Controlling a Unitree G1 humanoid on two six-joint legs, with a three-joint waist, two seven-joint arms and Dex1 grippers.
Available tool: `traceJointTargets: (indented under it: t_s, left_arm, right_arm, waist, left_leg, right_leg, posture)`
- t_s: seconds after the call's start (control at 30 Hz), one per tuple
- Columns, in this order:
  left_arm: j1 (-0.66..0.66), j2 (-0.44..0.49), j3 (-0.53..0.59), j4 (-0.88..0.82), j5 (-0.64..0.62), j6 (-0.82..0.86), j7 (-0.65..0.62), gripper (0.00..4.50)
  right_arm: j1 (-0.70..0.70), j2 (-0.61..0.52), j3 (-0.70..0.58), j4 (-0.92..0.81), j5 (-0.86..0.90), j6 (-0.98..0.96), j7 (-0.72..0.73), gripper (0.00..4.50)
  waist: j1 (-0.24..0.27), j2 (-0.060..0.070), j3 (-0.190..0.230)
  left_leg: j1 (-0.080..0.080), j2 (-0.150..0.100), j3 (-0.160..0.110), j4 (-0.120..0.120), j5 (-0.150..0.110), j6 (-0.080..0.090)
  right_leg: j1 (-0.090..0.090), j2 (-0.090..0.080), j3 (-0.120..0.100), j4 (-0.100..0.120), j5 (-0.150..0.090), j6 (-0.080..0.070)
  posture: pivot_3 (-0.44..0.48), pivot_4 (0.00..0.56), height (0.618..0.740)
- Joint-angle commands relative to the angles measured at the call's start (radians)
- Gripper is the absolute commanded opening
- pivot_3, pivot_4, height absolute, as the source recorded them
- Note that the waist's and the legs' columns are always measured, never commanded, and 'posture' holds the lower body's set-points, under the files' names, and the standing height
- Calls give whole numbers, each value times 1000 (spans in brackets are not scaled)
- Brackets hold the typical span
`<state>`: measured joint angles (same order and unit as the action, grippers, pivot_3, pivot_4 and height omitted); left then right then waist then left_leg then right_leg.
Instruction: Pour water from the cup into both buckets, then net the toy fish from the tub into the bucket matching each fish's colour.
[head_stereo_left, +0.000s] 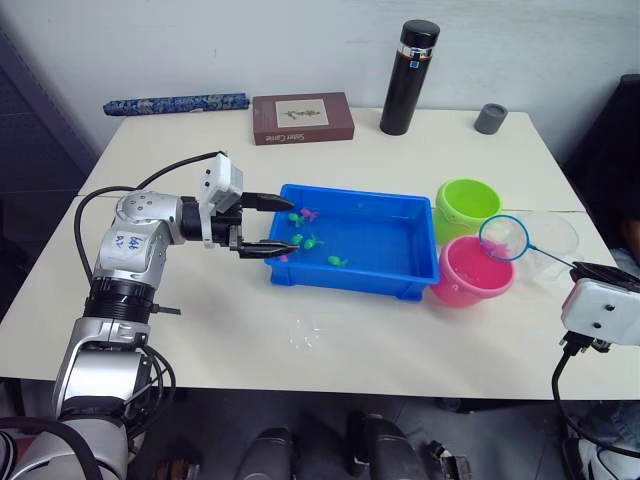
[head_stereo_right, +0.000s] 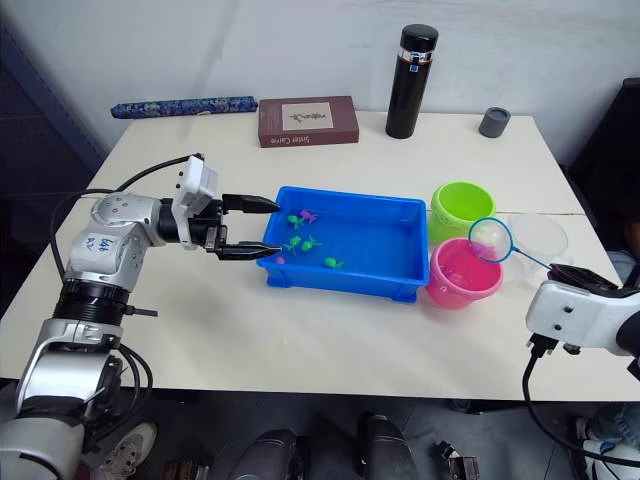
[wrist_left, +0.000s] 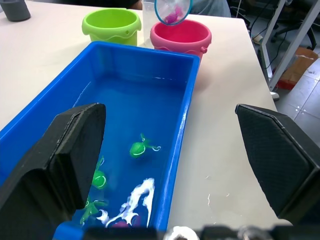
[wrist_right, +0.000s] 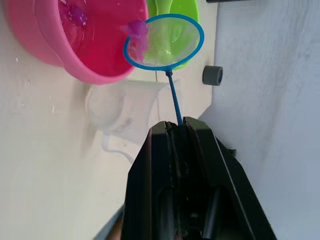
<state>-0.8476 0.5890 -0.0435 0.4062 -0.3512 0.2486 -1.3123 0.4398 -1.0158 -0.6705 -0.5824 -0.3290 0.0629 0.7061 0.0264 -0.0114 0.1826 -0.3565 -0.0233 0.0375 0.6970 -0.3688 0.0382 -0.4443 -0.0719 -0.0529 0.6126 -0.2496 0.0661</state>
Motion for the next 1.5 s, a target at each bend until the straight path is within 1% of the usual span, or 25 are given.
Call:
traceJointTargets:
  t_s: [0.03,0.1,0.2,0.3,0.33,0.5,0.57,0.6,0.63,0.67,0.73,0.83,0.93,1.0,1.1,1.33,1.5]
  left_arm:
    - [-27,0,16,-16,-8,-12,-11,4467]
    - [-26,0,16,-16,-9,-12,-12,4467]
    - [-26,-1,17,-18,-10,-10,-11,4467]
    - [-23,2,21,-20,-12,-7,-10,4467]
    - [-19,7,28,-20,-12,-3,-1,4467]
    - [19,33,76,-51,-23,20,60,4467]
    - [52,48,114,-83,-41,59,101,4467]
    - [83,67,134,-102,-36,77,126,4467]
    - [135,97,161,-130,-33,101,152,4467]
    - [176,121,182,-157,-32,126,177,4467]
    - [226,147,207,-202,-38,167,216,4467]
    - [286,170,259,-263,-64,221,269,4467]
    - [332,183,304,-321,-87,288,328,4467]
    - [374,191,332,-375,-105,319,354,4467]
    - [406,197,354,-427,-130,349,375,4467]
    - [453,207,402,-488,-193,393,390,4467]
    - [483,222,409,-502,-203,397,387,4467]
  right_arm:
    - [6,23,-24,18,-75,-106,-43,0]
    - [7,41,-24,23,-98,-146,-60,0]
    - [-13,64,-22,23,-95,-149,-53,0]
    - [-75,62,-16,11,-56,-118,-29,0]
    - [-120,53,-1,2,-8,-82,-7,0]
    - [-378,65,113,-47,201,212,51,0]
    - [-502,63,201,-61,297,377,76,0]
    - [-576,70,260,-61,357,490,92,0]
    - [-673,97,334,-43,419,620,99,0]
    - [-743,118,385,-28,465,709,103,0]
    - [-831,145,440,-17,526,830,103,0]
    - [-934,176,535,9,573,981,79,0]
    - [-1018,210,617,52,608,1093,58,0]
    - [-1089,257,699,115,610,1119,38,0]
    - [-1157,312,757,185,604,1142,4,0]
    - [-1242,409,829,308,593,1178,-77,0]
    - [-1277,439,851,354,589,1175,-108,0]
  waist:
    - [0,0,0]
    - [-1,0,0]
    - [-1,0,0]
    - [-2,0,0]
    - [-2,0,0]
    - [-10,0,0]
    - [-18,0,0]
    - [-18,0,0]
    - [-23,0,0]
    - [-32,0,0]
    - [-33,0,0]
    - [-19,0,0]
    - [-7,0,0]
    - [-8,0,0]
    - [-10,0,0]
    - [-26,0,0]
    - [-31,0,0]
  left_leg:
    - [0,0,0,0,0,0]
    - [0,0,0,0,0,0]
    - [0,0,0,0,0,0]
    - [0,0,0,1,0,0]
    - [1,0,0,1,0,0]
    - [2,1,1,2,0,0]
    - [2,1,1,2,0,0]
    - [2,2,1,2,0,0]
    - [2,2,0,2,0,0]
    - [2,2,0,2,0,0]
    - [3,3,0,1,0,-1]
    - [1,3,-2,2,0,-1]
    - [0,1,-3,2,0,-1]
    - [0,0,-2,2,0,0]
    - [0,0,-2,2,-1,0]
    - [0,0,-2,2,-1,0]
    - [-1,0,-2,1,-1,0]
  right_leg:
    - [0,0,0,0,0,0]
    - [0,0,0,0,0,0]
    - [0,0,0,1,0,0]
    - [0,0,1,1,0,0]
    - [0,0,1,2,0,0]
    - [0,1,2,5,0,0]
    - [0,1,2,6,-1,-1]
    - [0,0,2,6,-1,-1]
    - [0,0,2,6,-1,-1]
    - [0,0,2,6,-1,-1]
    - [-1,-1,2,7,-1,-3]
    - [-3,-2,0,7,-2,-4]
    - [-3,-5,-1,7,-2,-4]
    - [-2,-6,-1,7,-2,-4]
    - [-3,-5,-1,7,-2,-4]
    - [-3,-5,-1,7,-2,-4]
    - [-4,-5,-1,7,-2,-4]
  posture:
    - [0,150,740]
    - [0,150,740]
    - [0,150,740]
    - [0,150,740]
    - [0,150,740]
    - [0,150,740]
    - [0,150,740]
    - [0,150,740]
    - [0,150,740]
    - [0,150,740]
    - [0,150,740]
    - [0,150,740]
    - [0,150,740]
    - [0,150,740]
    - [0,150,740]
    - [0,150,740]
    - [0,150,740]
